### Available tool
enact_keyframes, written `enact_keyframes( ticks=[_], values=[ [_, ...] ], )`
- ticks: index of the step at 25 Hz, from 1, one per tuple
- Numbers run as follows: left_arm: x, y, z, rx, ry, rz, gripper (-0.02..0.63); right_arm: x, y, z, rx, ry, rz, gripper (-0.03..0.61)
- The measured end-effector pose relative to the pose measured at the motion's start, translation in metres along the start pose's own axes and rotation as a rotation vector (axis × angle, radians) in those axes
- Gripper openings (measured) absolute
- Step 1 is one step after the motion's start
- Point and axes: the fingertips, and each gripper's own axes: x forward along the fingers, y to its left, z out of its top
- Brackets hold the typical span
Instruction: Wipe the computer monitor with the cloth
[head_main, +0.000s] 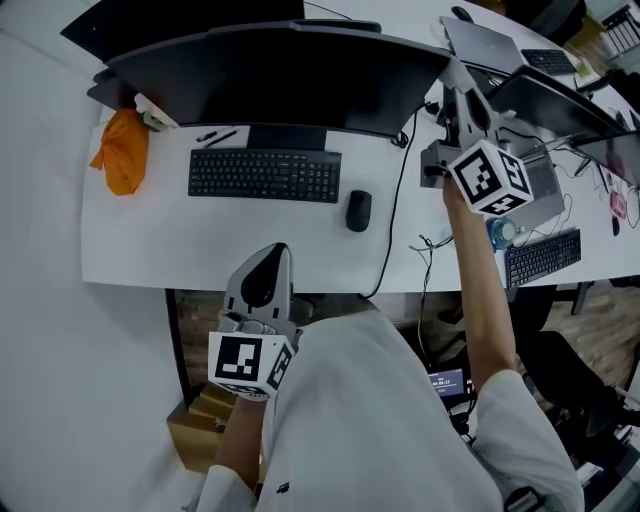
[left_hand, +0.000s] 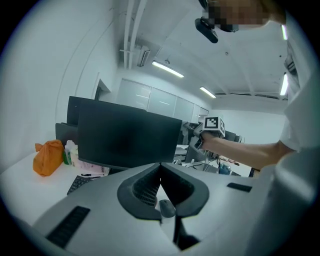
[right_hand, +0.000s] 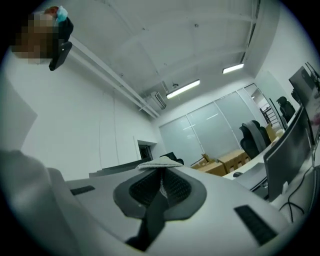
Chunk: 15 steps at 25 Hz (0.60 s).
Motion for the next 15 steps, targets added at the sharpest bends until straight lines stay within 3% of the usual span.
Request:
enact_keyframes(
  ticks=[8,15],
  values=[
    [-0.007,0.001,0.026,0.024,-0.070,-0.002,0.019,-0.030,0.064,0.070,-0.150,-0.062,0.150,0.018],
    [-0.025,0.004,0.044,0.028,-0.136,0.021,0.018,-0.074,0.126,0.076,-0.234,0.012,0.314,0.018]
  ],
)
